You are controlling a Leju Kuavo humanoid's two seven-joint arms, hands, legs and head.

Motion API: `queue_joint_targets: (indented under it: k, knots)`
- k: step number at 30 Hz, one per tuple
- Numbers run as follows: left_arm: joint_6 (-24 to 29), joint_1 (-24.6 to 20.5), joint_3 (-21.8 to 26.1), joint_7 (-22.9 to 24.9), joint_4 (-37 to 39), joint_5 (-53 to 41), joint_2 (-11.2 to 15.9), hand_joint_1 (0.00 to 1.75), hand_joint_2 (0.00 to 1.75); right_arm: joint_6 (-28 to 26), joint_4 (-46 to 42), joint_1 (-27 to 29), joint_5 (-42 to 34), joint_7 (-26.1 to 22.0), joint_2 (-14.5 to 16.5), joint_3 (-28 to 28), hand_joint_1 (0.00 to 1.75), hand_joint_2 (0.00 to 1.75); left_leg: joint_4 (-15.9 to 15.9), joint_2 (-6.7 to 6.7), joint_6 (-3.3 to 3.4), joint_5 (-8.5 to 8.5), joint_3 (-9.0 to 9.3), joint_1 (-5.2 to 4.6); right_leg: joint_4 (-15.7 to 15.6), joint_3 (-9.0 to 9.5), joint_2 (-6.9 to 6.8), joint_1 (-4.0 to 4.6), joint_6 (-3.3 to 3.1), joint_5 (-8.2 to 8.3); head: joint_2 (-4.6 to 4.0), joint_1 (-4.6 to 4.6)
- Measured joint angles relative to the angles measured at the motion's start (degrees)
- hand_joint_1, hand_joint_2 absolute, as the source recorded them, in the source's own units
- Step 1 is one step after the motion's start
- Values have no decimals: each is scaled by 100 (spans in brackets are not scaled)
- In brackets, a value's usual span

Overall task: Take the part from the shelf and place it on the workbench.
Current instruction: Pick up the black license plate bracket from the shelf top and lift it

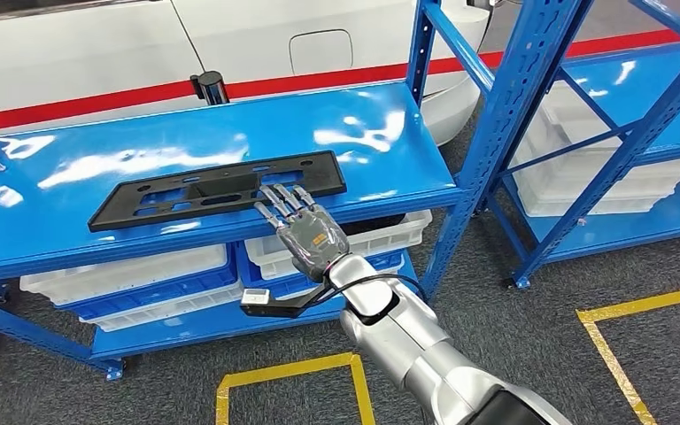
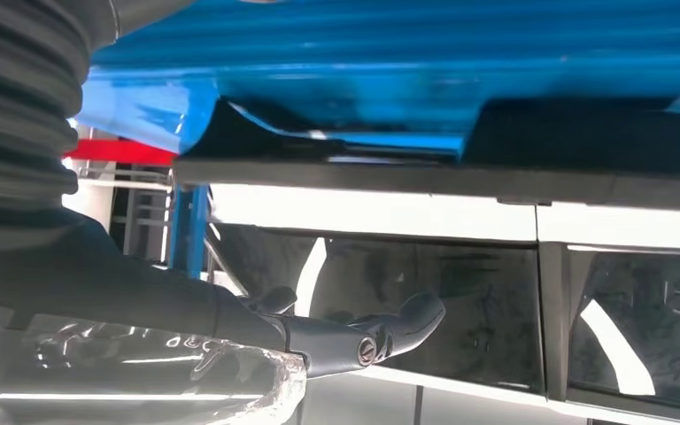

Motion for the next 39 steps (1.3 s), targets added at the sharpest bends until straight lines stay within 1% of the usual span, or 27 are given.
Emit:
queue_joint_targets:
  k: [1,3,5,7,9,10,11,12,13,14,16,18,20,21,22,24,25,26,27,28,30,31,32,35,36,37,39]
  knots:
    - [-1,-8,0,0,-1,-1,4,0,0,-1,2,-8,2,6,3,-1,0,175,-189,7,34,47,89,-28,-7,3,-1,5,7,-3,0,-1]
    - [-2,-19,0,0,-2,-2,10,0,0,-2,7,-16,26,21,5,-2,0,175,-264,17,62,39,113,-74,-30,1,-6,7,50,-4,0,-2]
    - [-4,-20,0,2,-2,-5,10,0,0,-2,13,-21,52,33,8,-15,0,175,-372,27,93,94,174,-58,29,-32,-17,15,98,-40,0,6]
    - [-5,-29,0,5,-2,-9,3,0,0,-2,20,-33,63,37,0,-35,0,175,-482,41,133,156,239,-43,444,-234,-26,26,95,-241,0,22]
    - [-5,-39,0,9,-2,-11,-1,0,0,-1,36,-19,70,38,-26,-44,0,175,-492,39,155,162,240,-64,1193,-609,-28,18,76,-539,0,33]
    - [-5,-39,0,11,-2,-11,-2,0,0,-1,46,-2,72,39,-41,-47,0,175,-490,36,156,160,237,-69,1450,-744,-29,15,93,-614,0,35]
    - [-6,-38,0,13,-2,-11,-4,0,0,-1,54,13,72,39,-53,-49,0,175,-487,31,155,158,236,-72,1511,-785,-30,14,128,-606,0,40]
    - [-6,-38,0,15,-2,-11,-7,0,0,-1,58,21,72,39,-60,-52,0,175,-481,25,150,155,236,-72,1329,-701,-31,13,173,-506,0,45]
    - [-7,-39,0,15,-2,-11,-10,0,0,-1,60,22,72,39,-62,-55,0,175,-468,19,139,148,237,-72,955,-515,-34,11,216,-352,0,50]
    - [-7,-41,0,15,-2,-10,-13,0,0,-1,60,17,72,39,-62,-57,0,175,-445,12,120,135,233,-74,537,-312,-39,9,232,-206,0,55]
    - [-7,-43,0,15,-2,-10,-16,0,0,-1,61,5,74,39,-60,-62,0,175,-390,0,60,95,216,-94,-14,-20,-47,14,192,-21,0,56]
    - [-7,-42,0,15,-2,-11,-16,0,0,-1,62,0,75,40,-60,-69,0,175,-368,-6,-3,80,204,-94,-93,32,-48,30,108,18,0,54]
    - [-8,-44,0,15,-2,-11,-14,0,0,-1,61,-3,76,41,-55,-77,0,175,-331,-7,-57,49,187,-65,-117,46,-46,-12,36,47,0,53]
    - [-8,-45,0,15,-2,-11,-14,0,0,-1,61,-6,76,41,-47,-79,0,175,-218,-8,-87,-36,141,-52,-131,58,-46,-38,1,57,0,40]
    - [-8,-46,0,15,-2,-11,-13,0,0,-1,60,-9,76,41,-38,-80,0,175,4,-10,-121,-176,43,-36,-143,70,-47,-63,-26,64,0,27]
    - [-8,-43,0,15,-2,-12,-15,0,0,-1,63,-7,78,41,-28,-81,0,175,724,-10,-193,-535,-298,-3,-141,70,-49,-60,-51,60,0,0]
    - [-8,-38,0,16,-1,-13,-14,0,0,-1,68,-2,78,42,-29,-81,0,175,1036,-10,-220,-645,-460,13,-140,68,-49,-58,-51,59,0,-1]
    - [-8,-33,0,16,-1,-13,-13,0,0,-1,73,3,79,45,-31,-81,0,175,1191,-9,-239,-657,-550,29,-139,67,-48,-58,-50,58,0,-2]
    - [-8,-30,0,17,0,-14,-11,0,0,-1,77,4,79,51,-31,-81,0,175,1115,-8,-247,-554,-525,45,-138,69,-45,-61,-48,57,0,-3]
    - [-8,-30,0,18,0,-15,-8,0,0,-1,79,1,79,60,-31,-82,0,175,820,-6,-249,-364,-387,60,-138,76,-42,-66,-45,55,0,-4]
    - [-11,-39,0,20,-1,-21,-3,0,0,-1,80,-16,79,75,-24,-86,0,175,31,0,-237,-14,5,65,-138,86,-34,-57,-20,48,0,-7]
    - [-15,-45,0,21,-2,-24,-3,0,0,-1,80,-26,79,79,-19,-89,0,175,-232,-4,-217,68,134,51,-139,82,-32,-45,6,44,0,-5]
    - [-19,-49,0,25,-2,-28,-3,0,0,-1,80,-34,80,82,-15,-91,0,175,-354,-9,-190,81,190,29,-141,75,-31,-31,40,40,0,-4]
    - [-23,-51,-1,37,-2,-38,-5,0,0,-1,79,-43,84,85,-13,-97,0,175,-401,-17,-57,90,207,-15,-144,65,-35,-28,158,26,0,6]
    - [-23,-52,-1,39,-2,-38,-9,0,0,-1,79,-50,85,86,-14,-100,0,175,-429,-12,-3,110,225,-15,-50,18,-39,-28,171,-30,0,14]
    - [-23,-54,-1,42,-2,-40,-11,0,0,-1,79,-58,86,90,-16,-103,0,175,-459,-7,45,129,242,-14,163,-89,-43,-23,160,-137,0,20]
    - [-23,-55,0,44,-2,-43,-14,0,0,3,86,-66,95,108,-31,-107,0,175,-473,-3,104,136,248,-28,918,-466,-47,-21,98,-457,0,33]
